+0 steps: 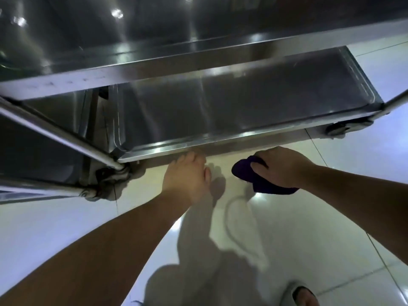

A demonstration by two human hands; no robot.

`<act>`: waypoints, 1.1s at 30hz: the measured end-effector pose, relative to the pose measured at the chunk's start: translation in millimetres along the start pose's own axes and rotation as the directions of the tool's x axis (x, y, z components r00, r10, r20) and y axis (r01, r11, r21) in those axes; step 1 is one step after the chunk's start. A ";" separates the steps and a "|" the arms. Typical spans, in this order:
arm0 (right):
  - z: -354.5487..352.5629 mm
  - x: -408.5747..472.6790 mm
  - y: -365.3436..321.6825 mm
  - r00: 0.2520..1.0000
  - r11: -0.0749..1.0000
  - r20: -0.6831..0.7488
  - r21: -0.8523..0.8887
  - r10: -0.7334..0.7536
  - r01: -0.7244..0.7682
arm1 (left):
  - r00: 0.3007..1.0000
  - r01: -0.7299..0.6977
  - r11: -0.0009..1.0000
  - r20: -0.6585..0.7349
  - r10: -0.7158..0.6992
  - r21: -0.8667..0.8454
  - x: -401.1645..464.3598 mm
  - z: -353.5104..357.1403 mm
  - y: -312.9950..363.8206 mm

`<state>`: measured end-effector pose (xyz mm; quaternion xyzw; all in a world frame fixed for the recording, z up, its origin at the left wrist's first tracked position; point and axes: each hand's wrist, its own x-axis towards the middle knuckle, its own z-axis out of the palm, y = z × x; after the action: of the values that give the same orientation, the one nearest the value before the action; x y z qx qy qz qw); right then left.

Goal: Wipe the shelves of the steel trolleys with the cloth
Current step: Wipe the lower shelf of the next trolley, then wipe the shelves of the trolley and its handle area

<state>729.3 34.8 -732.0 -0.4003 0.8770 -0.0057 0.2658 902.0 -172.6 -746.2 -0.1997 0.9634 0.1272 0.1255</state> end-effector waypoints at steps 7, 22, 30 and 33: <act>-17.8 -87.2 -30.2 0.977 0.985 0.133 0.033 0.165 -0.170 | 0.963 0.105 0.994 0.245 -0.108 0.024 -98.3 -54.5 15.1; -282.2 -325.0 -141.0 0.937 0.934 0.239 0.191 0.255 -0.303 | 0.906 0.097 0.991 0.404 -0.126 0.090 -266.0 -376.3 116.1; -417.0 -416.4 -190.7 0.908 0.847 0.148 0.327 0.392 -0.419 | 0.928 0.037 0.998 0.373 -0.019 -0.042 -301.4 -525.5 150.6; -453.1 -448.7 -205.2 0.886 0.793 0.071 0.418 0.458 -0.443 | 0.944 -0.022 0.999 0.328 0.034 -0.040 -306.0 -571.5 161.6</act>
<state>900.9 120.0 -90.1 -0.1125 0.9288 -0.1388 0.3245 997.5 -89.8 -90.1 -0.1644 0.9293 0.1776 0.2790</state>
